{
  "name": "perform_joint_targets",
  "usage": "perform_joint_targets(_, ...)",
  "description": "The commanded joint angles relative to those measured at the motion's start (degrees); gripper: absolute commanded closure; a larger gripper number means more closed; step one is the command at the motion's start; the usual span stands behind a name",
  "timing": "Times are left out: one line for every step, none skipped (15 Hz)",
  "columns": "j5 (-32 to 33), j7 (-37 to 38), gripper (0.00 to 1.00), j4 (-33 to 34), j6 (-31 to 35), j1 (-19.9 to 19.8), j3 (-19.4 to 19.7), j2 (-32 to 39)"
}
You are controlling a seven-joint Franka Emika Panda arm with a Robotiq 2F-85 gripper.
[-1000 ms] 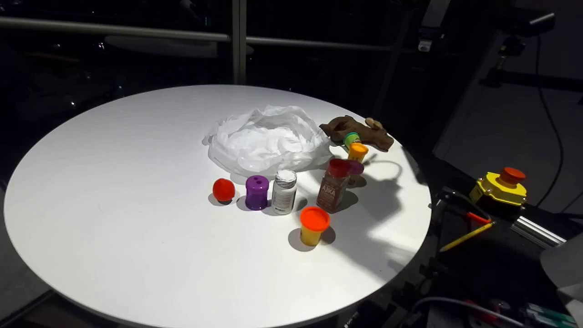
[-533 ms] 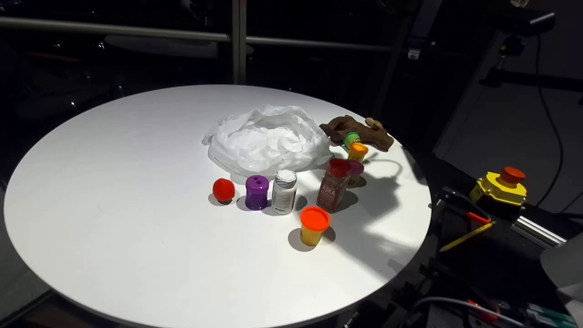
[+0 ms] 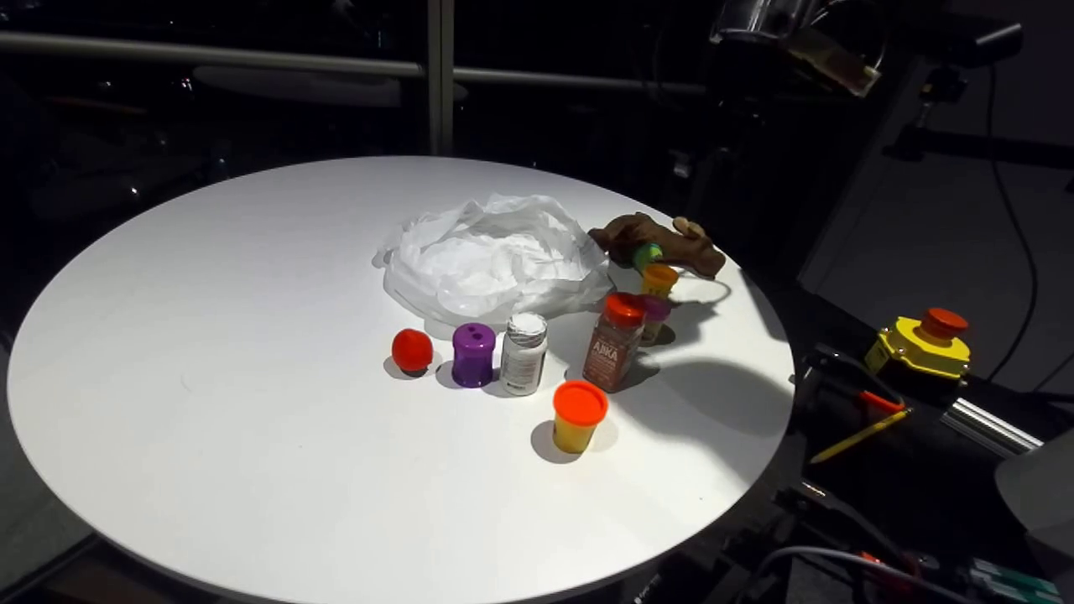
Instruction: Put all the contents that are on the table in the white plastic bag
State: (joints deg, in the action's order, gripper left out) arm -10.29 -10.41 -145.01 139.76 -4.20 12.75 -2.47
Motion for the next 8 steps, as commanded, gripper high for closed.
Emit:
perform_joint_targets(-3.3,1.2,0.00,5.8,3.7,-2.3,-1.2,9.5)
perform_joint_targets(-4.0,1.1,0.00,6.3,4.8,-3.1,-1.4,11.2)
perform_joint_targets(-4.4,1.4,0.00,7.3,5.9,-3.7,-1.6,13.2)
perform_joint_targets(-4.8,1.4,0.00,7.4,6.7,-4.5,-1.8,14.3)
perform_joint_targets(-5.1,1.6,0.00,8.2,7.3,-5.1,-2.1,15.9)
perform_joint_targets(-5.2,1.9,0.00,8.5,8.0,-5.7,-2.3,17.0)
perform_joint_targets(-5.2,2.1,0.00,9.1,8.3,-6.3,-2.6,18.3)
perform_joint_targets(-5.1,2.2,0.00,9.1,9.0,-6.8,-2.8,19.1)
